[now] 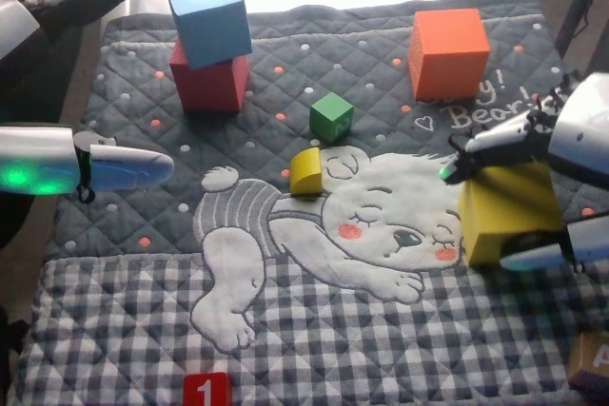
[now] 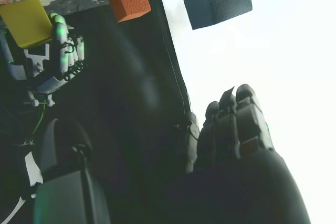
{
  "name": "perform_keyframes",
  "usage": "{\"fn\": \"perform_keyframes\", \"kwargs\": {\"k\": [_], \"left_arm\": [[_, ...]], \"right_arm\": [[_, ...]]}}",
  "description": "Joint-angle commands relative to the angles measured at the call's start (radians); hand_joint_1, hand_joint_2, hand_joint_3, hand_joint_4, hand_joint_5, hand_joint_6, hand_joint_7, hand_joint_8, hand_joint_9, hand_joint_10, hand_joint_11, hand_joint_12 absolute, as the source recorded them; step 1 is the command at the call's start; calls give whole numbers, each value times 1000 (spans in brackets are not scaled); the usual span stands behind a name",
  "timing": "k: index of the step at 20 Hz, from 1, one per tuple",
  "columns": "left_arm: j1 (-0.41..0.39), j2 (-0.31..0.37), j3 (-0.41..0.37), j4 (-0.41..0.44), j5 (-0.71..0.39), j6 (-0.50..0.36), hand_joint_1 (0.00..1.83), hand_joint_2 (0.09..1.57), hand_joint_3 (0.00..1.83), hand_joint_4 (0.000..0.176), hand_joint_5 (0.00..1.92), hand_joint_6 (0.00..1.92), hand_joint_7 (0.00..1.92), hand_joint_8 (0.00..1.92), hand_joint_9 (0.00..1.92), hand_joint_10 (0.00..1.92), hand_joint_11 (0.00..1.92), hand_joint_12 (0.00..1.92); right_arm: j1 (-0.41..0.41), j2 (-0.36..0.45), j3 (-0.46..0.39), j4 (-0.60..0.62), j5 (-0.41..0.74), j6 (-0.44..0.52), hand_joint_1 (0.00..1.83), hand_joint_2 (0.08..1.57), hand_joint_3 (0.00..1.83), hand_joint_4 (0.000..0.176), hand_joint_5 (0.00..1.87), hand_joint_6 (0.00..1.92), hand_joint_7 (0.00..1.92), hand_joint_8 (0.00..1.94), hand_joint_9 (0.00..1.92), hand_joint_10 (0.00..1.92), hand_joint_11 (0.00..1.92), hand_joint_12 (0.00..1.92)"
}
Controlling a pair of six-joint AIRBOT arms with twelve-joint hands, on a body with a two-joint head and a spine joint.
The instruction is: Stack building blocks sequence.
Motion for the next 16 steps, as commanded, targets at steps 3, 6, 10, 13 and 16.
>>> {"fn": "perform_keyframes", "kwargs": {"k": [3, 6, 10, 13, 16], "left_arm": [[2, -5, 3, -16, -122, -9, 742, 858, 2, 121, 111, 1, 22, 2, 0, 0, 26, 35], [7, -9, 8, -18, -122, -17, 752, 874, 7, 91, 78, 0, 20, 3, 0, 0, 9, 36], [6, -18, 15, -18, -116, -22, 743, 882, 6, 67, 98, 9, 34, 8, 19, 8, 42, 61], [5, -18, 17, -14, -113, -22, 734, 874, 1, 83, 78, 3, 12, 3, 0, 0, 3, 53], [-3, -26, 22, -8, -103, -23, 718, 886, 4, 84, 85, 3, 12, 2, 0, 0, 7, 43]], "right_arm": [[77, 4, 22, 41, 150, -2, 1146, 1153, 0, 0, 904, 1078, 1062, 1337, 1167, 1772, 1200, 1921], [177, 3, 62, 61, 152, -19, 1270, 1110, 0, 0, 918, 864, 1092, 1046, 1175, 1244, 1119, 1594], [279, -53, 152, 146, 102, -77, 1267, 1101, 0, 0, 922, 902, 1115, 954, 1214, 917, 1081, 1349], [370, -105, 219, 150, -20, -119, 1256, 1102, 0, 0, 959, 855, 1077, 1008, 1191, 809, 1068, 1225], [414, -155, 265, 159, -108, -167, 1275, 1073, 0, 0, 985, 826, 1175, 840, 1262, 797, 1114, 1252]]}}
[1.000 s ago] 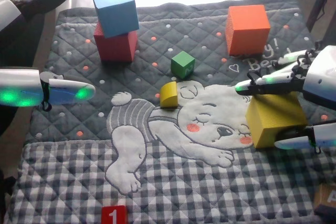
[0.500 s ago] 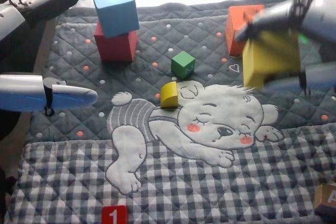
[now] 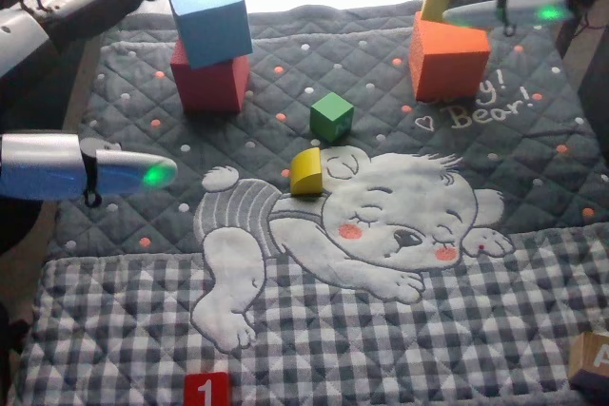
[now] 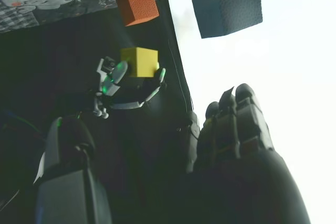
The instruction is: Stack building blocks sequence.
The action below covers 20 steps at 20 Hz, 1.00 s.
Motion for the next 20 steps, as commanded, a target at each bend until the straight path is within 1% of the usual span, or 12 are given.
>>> {"fn": "perform_keyframes", "kwargs": {"k": [1, 2, 6, 7, 9, 10, 11, 13, 15, 17, 18, 20], "left_arm": [[-15, -9, 5, -3, -116, -10, 718, 893, 6, 81, 89, 4, 13, 2, 0, 0, 3, 44], [-16, -10, 6, -1, -115, -12, 708, 894, 6, 90, 86, 2, 11, 1, 0, 0, 2, 46], [-17, -11, 7, 6, -111, -18, 710, 883, 0, 91, 92, 3, 14, 1, 0, 0, 8, 57], [-17, -14, 7, 7, -107, -22, 709, 884, 0, 95, 115, 2, 35, 2, 8, 1, 5, 144], [-17, -15, 8, 10, -102, -24, 719, 894, 2, 108, 130, 4, 39, 2, 0, 0, 0, 130], [-17, -15, 8, 10, -100, -24, 719, 894, 2, 108, 130, 4, 39, 2, 0, 0, 0, 130], [-17, -15, 8, 10, -100, -24, 700, 884, 0, 101, 142, 2, 52, 2, 15, 3, 0, 203], [-18, -17, 8, 11, -100, -25, 708, 881, 0, 94, 147, 3, 57, 3, 19, 4, 0, 213], [-18, -19, 9, 11, -100, -28, 718, 881, 0, 107, 149, 2, 54, 1, 10, 3, 0, 183], [-18, -20, 11, 13, -100, -35, 699, 887, 1, 112, 147, 0, 56, 0, 15, 3, 0, 207], [-17, -21, 11, 13, -100, -36, 718, 888, 1, 105, 152, 1, 60, 1, 16, 2, 0, 185], [-17, -22, 12, 13, -101, -38, 735, 889, 1, 98, 148, 0, 52, 1, 7, 1, 0, 163]], "right_arm": [[22, -3, 14, 25, 61, -6, 1279, 1049, 0, 0, 1028, 797, 1249, 674, 1332, 691, 1164, 1185], [27, -14, 25, 25, 46, -8, 1285, 1041, 0, 0, 1043, 762, 1270, 645, 1352, 670, 1155, 1193], [31, -41, 56, 25, 6, -14, 1293, 1052, 1, 0, 1018, 756, 1234, 758, 1356, 729, 1159, 1254], [31, -47, 63, 25, -1, -14, 1292, 1054, 0, 0, 1035, 719, 1213, 811, 1322, 789, 1106, 1309], [31, -55, 74, 25, -9, -14, 1291, 1056, 1, 0, 1044, 702, 1196, 843, 1291, 805, 1108, 1271], [31, -59, 79, 25, -13, -14, 1291, 1056, 1, 0, 1044, 702, 1196, 843, 1291, 805, 1108, 1271], [31, -65, 86, 26, -19, -14, 1290, 1056, 0, 0, 1044, 704, 1192, 847, 1283, 801, 1113, 1265], [31, -69, 92, 26, -29, -14, 1290, 1057, 0, 0, 1041, 710, 1193, 841, 1285, 801, 1121, 1266], [31, -75, 98, 27, -37, -14, 1285, 1066, 0, 0, 1034, 716, 1163, 886, 1251, 781, 1124, 1189], [31, -76, 99, 27, -41, -14, 1282, 1067, 0, 0, 1039, 713, 1155, 892, 1255, 782, 1135, 1185], [31, -76, 99, 27, -41, -14, 1253, 1065, 0, 0, 1078, 721, 1123, 866, 1240, 775, 1136, 1231], [31, -76, 98, 27, -41, -14, 1255, 1084, 1, 0, 982, 830, 1126, 891, 1217, 717, 1104, 1225]]}}
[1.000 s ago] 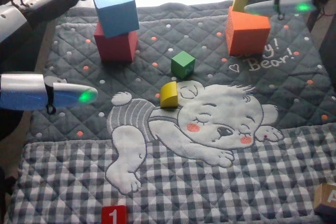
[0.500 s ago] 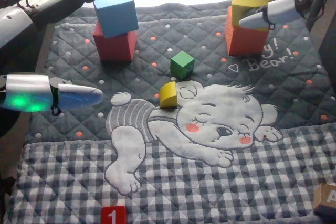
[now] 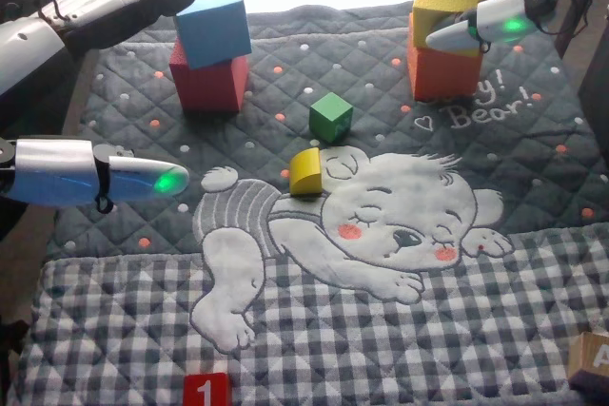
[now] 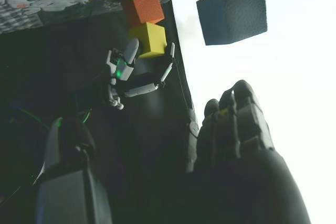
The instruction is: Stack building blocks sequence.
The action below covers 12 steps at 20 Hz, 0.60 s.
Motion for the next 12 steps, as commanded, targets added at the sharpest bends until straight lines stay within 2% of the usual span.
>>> {"fn": "perform_keyframes", "kwargs": {"k": [1, 2, 3, 4, 5, 6, 7, 8, 9, 11, 12], "left_arm": [[-10, -3, 3, -11, -127, -11, 743, 892, 1, 99, 148, 0, 54, 1, 6, 1, 0, 134], [-10, -3, 3, -10, -129, -13, 743, 892, 1, 99, 148, 0, 54, 1, 6, 1, 0, 134], [-10, -3, 3, -10, -129, -13, 743, 890, 0, 98, 149, 0, 56, 1, 8, 1, 0, 129], [-10, -3, 3, -9, -129, -15, 733, 889, 0, 97, 148, 0, 56, 1, 8, 1, 0, 126], [-10, -3, 3, -8, -129, -16, 717, 889, 0, 99, 146, 0, 56, 1, 7, 1, 0, 126], [-9, -3, 3, -8, -129, -17, 709, 889, 0, 100, 145, 0, 55, 0, 8, 1, 0, 152], [-9, -3, 3, -7, -129, -17, 717, 892, 0, 94, 149, 1, 65, 2, 21, 3, 0, 203], [-9, -3, 3, -7, -130, -18, 722, 893, 0, 93, 147, 0, 62, 1, 19, 1, 0, 184], [-9, -3, 3, -7, -133, -19, 726, 893, 0, 100, 133, 0, 47, 2, 8, 1, 0, 142], [-9, -3, 3, -7, -136, -21, 707, 894, 0, 100, 127, 1, 37, 0, 5, 1, 0, 158], [-9, -3, 3, -7, -137, -22, 710, 894, 0, 101, 125, 0, 35, 0, 6, 1, 0, 165]], "right_arm": [[13, 7, 5, 17, 95, -4, 1262, 1105, 3, 0, 888, 939, 1114, 935, 1183, 661, 973, 1252], [13, 7, 2, 17, 95, -3, 1262, 1105, 3, 0, 888, 939, 1114, 935, 1183, 661, 973, 1252], [13, 7, 0, 17, 95, -3, 1258, 1123, 2, 0, 838, 1006, 1087, 988, 1152, 615, 872, 1288], [13, 7, -2, 17, 95, -3, 1330, 1096, 1, 0, 755, 396, 1024, 966, 1099, 531, 782, 1241], [13, 7, -3, 18, 95, -3, 1128, 1057, 0, 0, 765, 116, 968, 480, 1067, 432, 768, 1164], [13, 9, -4, 21, 95, -3, 1060, 1041, 0, 0, 713, 23, 996, 220, 1035, 316, 698, 1160], [13, 11, -5, 24, 95, -3, 943, 1008, 0, 0, 613, 0, 780, 15, 788, 119, 307, 1354], [13, 16, -8, 27, 95, -3, 924, 997, 0, 19, 571, 0, 692, 2, 682, 63, 151, 1434], [13, 20, -12, 28, 95, -3, 912, 989, 0, 43, 511, 0, 616, 0, 602, 25, 64, 1420], [12, 25, -18, 31, 96, -3, 906, 985, 0, 63, 461, 0, 577, 0, 591, 13, 74, 1395], [12, 27, -19, 33, 97, -3, 903, 989, 1, 63, 449, 0, 570, 0, 591, 12, 71, 1395]]}}
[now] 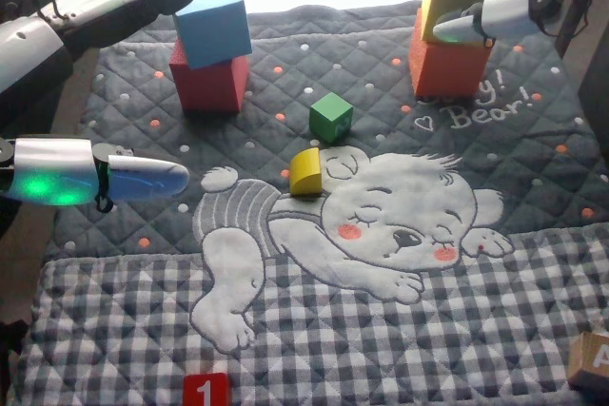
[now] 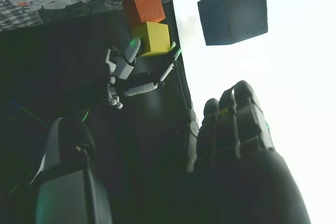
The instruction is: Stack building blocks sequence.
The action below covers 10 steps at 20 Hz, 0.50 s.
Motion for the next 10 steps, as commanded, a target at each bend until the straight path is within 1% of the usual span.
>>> {"fn": "perform_keyframes", "kwargs": {"k": [1, 2, 3, 4, 5, 6, 7, 8, 9, 10], "left_arm": [[-10, -3, 3, -9, -132, -9, 749, 898, 1, 73, 138, 2, 39, 1, 13, 2, 0, 195], [-10, -3, 3, -9, -133, -10, 749, 898, 1, 73, 138, 2, 39, 1, 13, 2, 0, 195], [-10, -3, 3, -9, -135, -10, 748, 889, 0, 83, 137, 0, 42, 1, 23, 3, 0, 239], [-10, -3, 3, -9, -135, -10, 748, 889, 0, 83, 137, 0, 42, 1, 23, 3, 0, 239], [-10, -3, 3, -9, -135, -10, 708, 895, 2, 105, 129, 0, 41, 0, 20, 1, 0, 240], [-10, -3, 3, -9, -135, -10, 692, 887, 0, 119, 129, 0, 43, 0, 23, 1, 0, 261], [-10, -3, 3, -10, -136, -10, 692, 887, 0, 119, 129, 0, 43, 0, 23, 1, 0, 261], [-10, -3, 6, -13, -141, -10, 700, 881, 0, 113, 126, 1, 47, 0, 27, 2, 0, 274], [-10, -3, 7, -15, -144, -10, 728, 878, 0, 103, 117, 0, 41, 0, 16, 1, 0, 209], [-10, -1, 9, -16, -150, -10, 728, 878, 0, 103, 117, 0, 41, 0, 16, 1, 0, 209]], "right_arm": [[9, 13, -3, 28, 115, -1, 906, 993, 3, 59, 449, 1, 576, 2, 609, 19, 86, 1402], [7, 14, -4, 30, 118, -1, 906, 993, 3, 59, 449, 1, 576, 2, 609, 19, 86, 1402], [4, 16, -7, 34, 120, -1, 910, 1002, 1, 48, 449, 1, 557, 0, 607, 12, 113, 1338], [3, 17, -8, 34, 121, -1, 910, 1002, 1, 48, 449, 1, 557, 0, 607, 12, 113, 1338], [2, 18, -10, 34, 123, -1, 897, 1003, 1, 47, 446, 0, 554, 1, 605, 10, 108, 1322], [0, 20, -12, 34, 127, -1, 904, 1008, 1, 40, 439, 0, 541, 0, 599, 6, 96, 1342], [-2, 26, -20, 34, 140, -1, 904, 1008, 1, 40, 439, 0, 541, 0, 599, 6, 96, 1342], [-9, 45, -41, 35, 188, 7, 852, 993, 0, 73, 369, 0, 474, 0, 525, 0, 35, 1356], [-11, 55, -54, 36, 213, 11, 769, 962, 0, 97, 277, 0, 389, 0, 429, 0, 6, 1399], [-12, 77, -79, 40, 266, 12, 769, 962, 0, 97, 277, 0, 389, 0, 429, 0, 6, 1399]]}}
